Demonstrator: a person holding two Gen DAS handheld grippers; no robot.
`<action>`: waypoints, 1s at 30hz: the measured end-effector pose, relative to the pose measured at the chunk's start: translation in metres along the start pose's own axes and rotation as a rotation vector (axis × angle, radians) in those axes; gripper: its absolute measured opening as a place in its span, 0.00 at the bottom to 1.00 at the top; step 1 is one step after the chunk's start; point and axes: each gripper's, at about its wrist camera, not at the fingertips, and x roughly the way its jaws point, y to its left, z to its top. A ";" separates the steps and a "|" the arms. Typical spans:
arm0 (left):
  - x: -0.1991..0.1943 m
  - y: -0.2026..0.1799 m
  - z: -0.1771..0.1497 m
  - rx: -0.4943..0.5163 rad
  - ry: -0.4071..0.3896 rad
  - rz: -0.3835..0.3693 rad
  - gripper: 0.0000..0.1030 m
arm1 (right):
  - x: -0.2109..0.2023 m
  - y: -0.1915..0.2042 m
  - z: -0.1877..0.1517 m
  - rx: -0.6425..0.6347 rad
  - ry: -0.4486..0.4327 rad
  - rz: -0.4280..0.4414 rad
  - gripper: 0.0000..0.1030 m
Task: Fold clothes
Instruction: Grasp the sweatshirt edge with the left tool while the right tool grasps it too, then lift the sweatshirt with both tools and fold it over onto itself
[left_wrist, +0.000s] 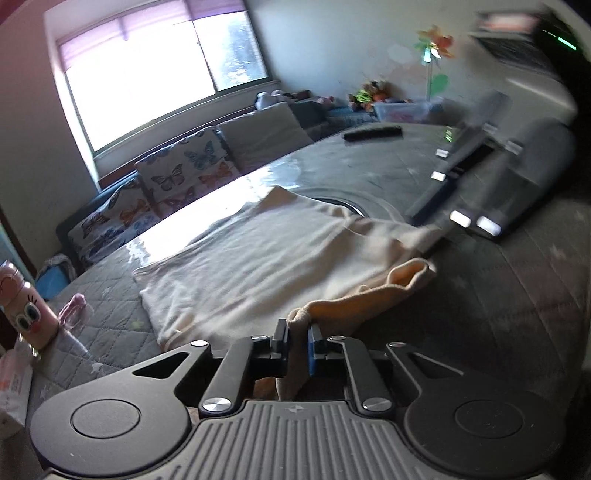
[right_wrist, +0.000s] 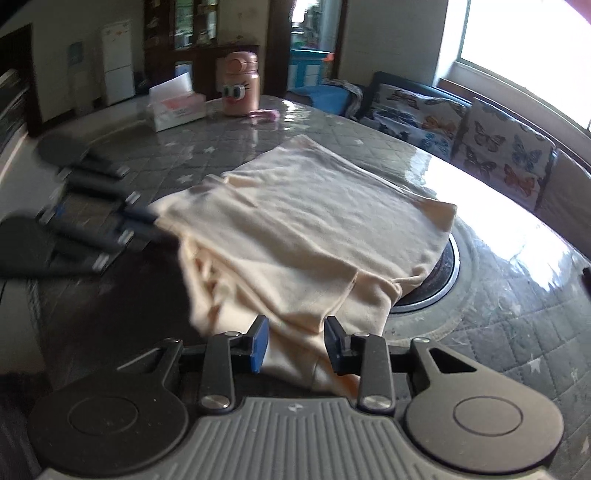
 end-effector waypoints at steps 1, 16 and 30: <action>0.003 0.005 0.003 -0.019 0.001 -0.002 0.10 | -0.003 0.002 -0.001 -0.014 0.001 0.007 0.45; 0.003 0.017 0.004 -0.063 0.020 -0.028 0.14 | 0.033 0.014 0.008 -0.111 -0.049 0.042 0.34; -0.010 -0.002 -0.028 0.049 0.046 0.060 0.44 | 0.026 0.001 0.024 -0.007 -0.057 0.087 0.11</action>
